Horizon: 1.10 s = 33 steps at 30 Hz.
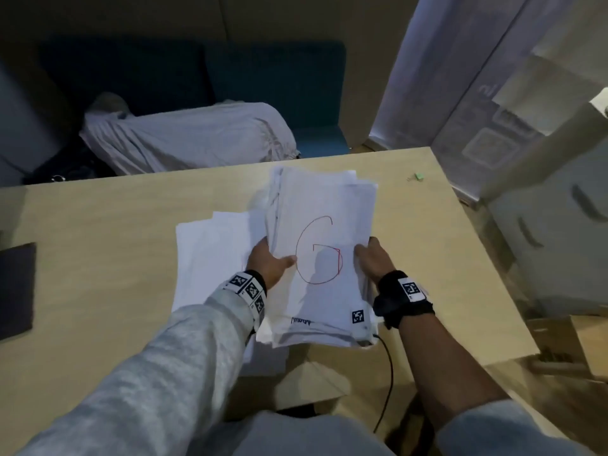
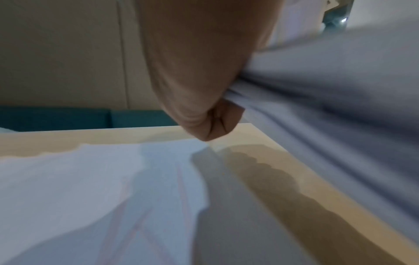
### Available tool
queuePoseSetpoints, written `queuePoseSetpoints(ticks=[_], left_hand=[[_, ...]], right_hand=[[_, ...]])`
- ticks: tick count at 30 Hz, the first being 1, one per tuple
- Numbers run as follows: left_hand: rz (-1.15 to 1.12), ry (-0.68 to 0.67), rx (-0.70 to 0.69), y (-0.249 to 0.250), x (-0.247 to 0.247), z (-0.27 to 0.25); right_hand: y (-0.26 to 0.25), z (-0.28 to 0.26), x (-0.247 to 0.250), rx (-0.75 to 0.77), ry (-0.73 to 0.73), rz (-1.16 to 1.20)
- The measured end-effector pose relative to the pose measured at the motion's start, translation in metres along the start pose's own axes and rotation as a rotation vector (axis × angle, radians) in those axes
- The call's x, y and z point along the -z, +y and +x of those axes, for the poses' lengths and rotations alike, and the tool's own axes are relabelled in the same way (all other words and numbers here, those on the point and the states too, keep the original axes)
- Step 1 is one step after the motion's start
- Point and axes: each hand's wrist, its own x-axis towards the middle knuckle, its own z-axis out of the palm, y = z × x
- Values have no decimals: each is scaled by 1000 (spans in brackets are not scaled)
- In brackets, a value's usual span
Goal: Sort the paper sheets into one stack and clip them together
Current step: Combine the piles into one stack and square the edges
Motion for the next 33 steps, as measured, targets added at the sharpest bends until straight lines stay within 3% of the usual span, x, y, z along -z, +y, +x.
queuePoseSetpoints(ticks=[6,10,13,16,18,21,25,27,30,33], left_hand=[[87,63,134,-55,85,1],[159,164,218,-90,121,-3],[369,243,345,-110,137,-6],[419,208,476,-122,144,-6],[385,198,495,-120,147,-8],[193,171,441,-120,150,-4],[5,157,462,-119,150,0],[8,140,489,-116,149,1],[227,123,552,-110,146,1],[264,91,545,-105,143,4]], right_hand=[[-27,-7,-99,48,-190,-225],[-30,-9,-140,-9,-208,-298],[-22,-10,-158,-34,-142,-448],[-16,-12,-166,-110,-47,-528],[-20,-13,-171,-171,-85,-454],[-27,-10,-179,-80,-168,-531],[-31,-9,-190,-8,-159,-629],[-33,-6,-196,-53,-117,-572],[-38,-3,-201,-115,-44,-430],[-34,0,-202,-99,-46,-557]])
